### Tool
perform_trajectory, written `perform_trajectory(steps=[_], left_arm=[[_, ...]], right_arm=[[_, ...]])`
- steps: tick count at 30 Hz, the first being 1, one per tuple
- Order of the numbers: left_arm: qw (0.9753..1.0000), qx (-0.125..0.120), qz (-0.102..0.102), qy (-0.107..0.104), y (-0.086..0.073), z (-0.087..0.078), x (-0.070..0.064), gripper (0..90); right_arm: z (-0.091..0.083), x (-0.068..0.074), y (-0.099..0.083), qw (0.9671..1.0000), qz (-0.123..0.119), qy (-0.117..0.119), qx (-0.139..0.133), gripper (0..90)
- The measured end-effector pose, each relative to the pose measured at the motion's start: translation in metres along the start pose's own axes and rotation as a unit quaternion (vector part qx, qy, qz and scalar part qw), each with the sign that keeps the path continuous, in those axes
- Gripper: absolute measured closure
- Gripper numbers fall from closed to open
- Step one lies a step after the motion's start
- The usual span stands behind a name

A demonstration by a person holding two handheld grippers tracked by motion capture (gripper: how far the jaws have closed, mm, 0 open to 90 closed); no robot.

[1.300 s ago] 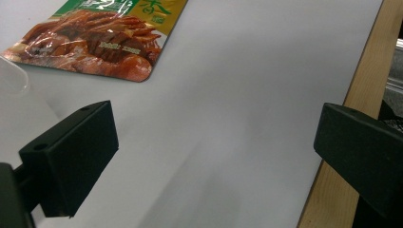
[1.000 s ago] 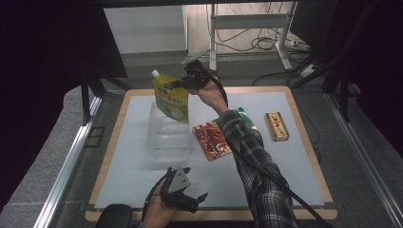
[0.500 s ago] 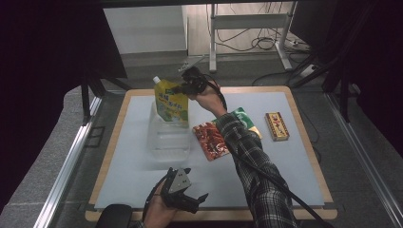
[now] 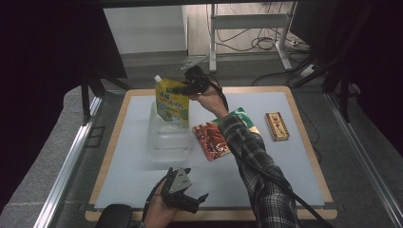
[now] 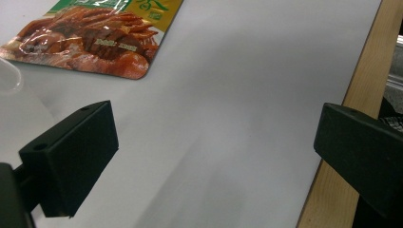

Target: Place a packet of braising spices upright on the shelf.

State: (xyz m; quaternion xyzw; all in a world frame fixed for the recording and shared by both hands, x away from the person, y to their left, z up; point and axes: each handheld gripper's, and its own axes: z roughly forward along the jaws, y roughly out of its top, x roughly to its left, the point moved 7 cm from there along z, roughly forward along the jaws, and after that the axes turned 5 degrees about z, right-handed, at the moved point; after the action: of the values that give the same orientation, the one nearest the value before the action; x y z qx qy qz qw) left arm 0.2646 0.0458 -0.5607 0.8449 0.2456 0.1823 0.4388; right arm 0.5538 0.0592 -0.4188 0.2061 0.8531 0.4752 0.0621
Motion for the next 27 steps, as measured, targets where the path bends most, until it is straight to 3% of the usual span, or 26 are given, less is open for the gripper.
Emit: perform_trajectory(steps=[13,27], left_arm=[[1.0,0.004,-0.003,0.001,-0.001,0.001,0.0,0.7],[1.0,0.009,-0.002,0.001,-0.002,0.002,0.001,0.6]], right_arm=[[-0.022,-0.001,-0.005,0.999,-0.012,-0.042,0.006,40.3],[-0.041,0.004,-0.022,0.9974,-0.026,-0.063,0.022,28.0]])
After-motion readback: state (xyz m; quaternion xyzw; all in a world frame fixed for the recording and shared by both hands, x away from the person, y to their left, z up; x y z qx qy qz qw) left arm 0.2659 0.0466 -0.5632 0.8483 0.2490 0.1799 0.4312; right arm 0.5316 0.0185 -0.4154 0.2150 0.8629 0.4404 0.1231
